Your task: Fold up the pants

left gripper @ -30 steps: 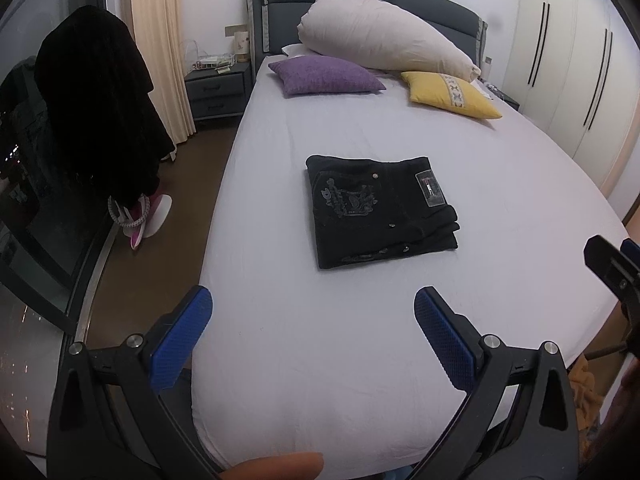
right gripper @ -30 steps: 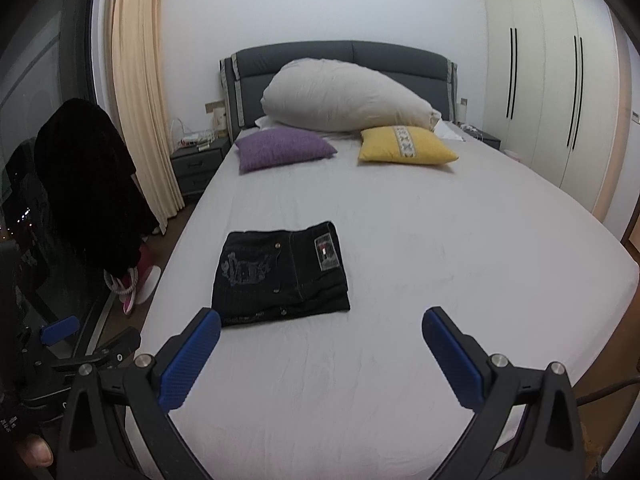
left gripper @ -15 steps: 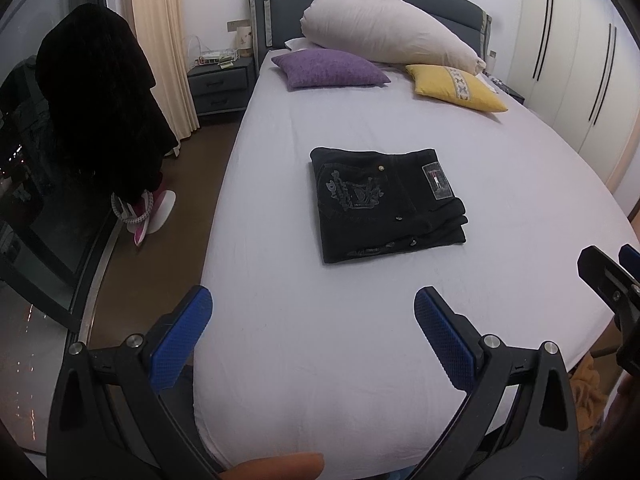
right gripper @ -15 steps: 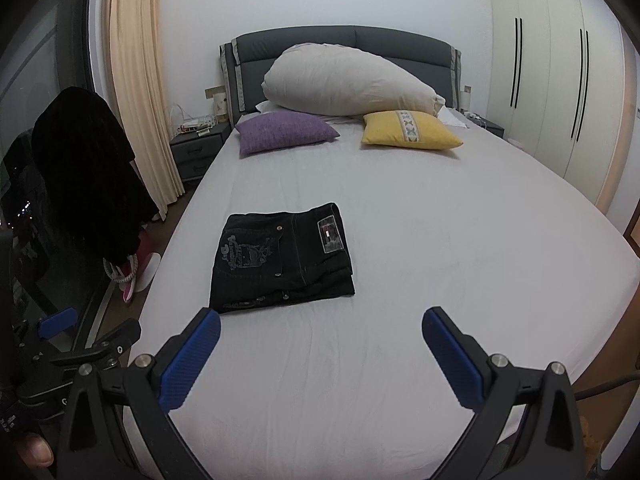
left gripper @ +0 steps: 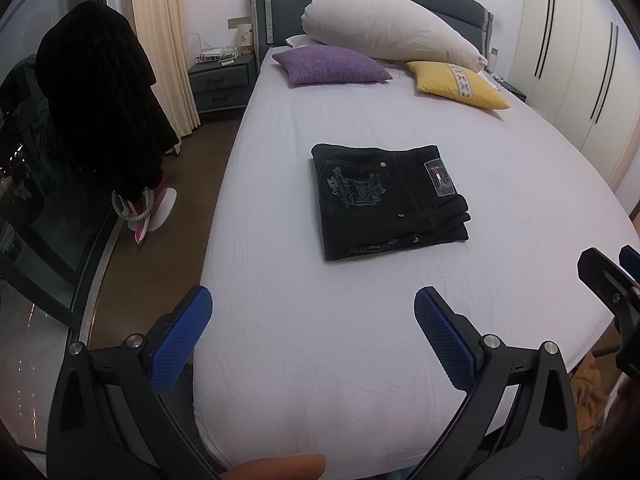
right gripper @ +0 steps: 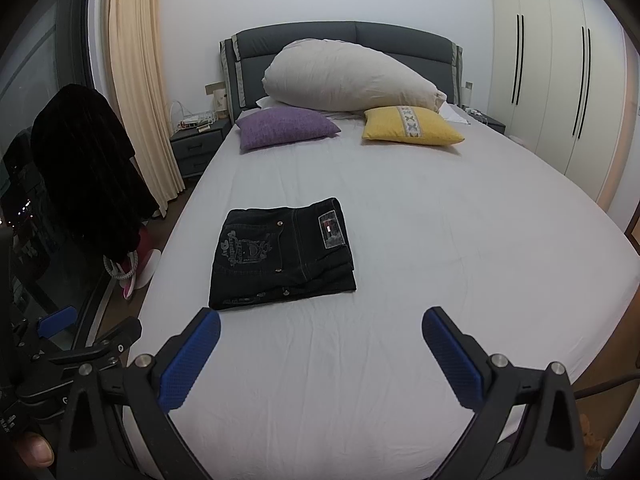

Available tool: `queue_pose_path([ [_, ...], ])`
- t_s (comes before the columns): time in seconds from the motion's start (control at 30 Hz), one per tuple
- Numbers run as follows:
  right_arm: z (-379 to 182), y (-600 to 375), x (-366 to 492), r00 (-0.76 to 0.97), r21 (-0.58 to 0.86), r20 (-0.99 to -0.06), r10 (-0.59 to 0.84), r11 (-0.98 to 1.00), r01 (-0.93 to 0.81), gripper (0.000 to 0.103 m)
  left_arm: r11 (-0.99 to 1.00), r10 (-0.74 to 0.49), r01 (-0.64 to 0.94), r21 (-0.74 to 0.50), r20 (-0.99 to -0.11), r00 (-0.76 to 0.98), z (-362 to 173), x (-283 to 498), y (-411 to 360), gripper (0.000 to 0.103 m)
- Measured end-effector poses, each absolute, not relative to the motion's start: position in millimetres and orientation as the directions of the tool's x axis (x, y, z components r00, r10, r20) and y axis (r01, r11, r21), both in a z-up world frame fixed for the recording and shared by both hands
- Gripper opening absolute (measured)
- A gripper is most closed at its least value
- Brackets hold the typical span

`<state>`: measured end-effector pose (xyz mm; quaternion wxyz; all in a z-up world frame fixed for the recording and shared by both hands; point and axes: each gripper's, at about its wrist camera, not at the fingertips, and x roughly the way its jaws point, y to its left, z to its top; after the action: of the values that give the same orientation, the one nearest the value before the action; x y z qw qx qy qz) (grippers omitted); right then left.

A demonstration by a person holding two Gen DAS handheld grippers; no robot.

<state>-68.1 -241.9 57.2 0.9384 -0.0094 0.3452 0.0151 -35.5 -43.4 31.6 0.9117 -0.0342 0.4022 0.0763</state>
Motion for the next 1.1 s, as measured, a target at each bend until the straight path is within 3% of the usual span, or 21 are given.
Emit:
queue_pose_path([
  [1.1,59.8,-242.8,-70.0,0.758,-0.006,-0.652,0.025,0.999,-0.037,0.103,0.986,0.113,-0.166,0.002,-0.741,0.662,33.3,-35.0,-41.8,0.103],
])
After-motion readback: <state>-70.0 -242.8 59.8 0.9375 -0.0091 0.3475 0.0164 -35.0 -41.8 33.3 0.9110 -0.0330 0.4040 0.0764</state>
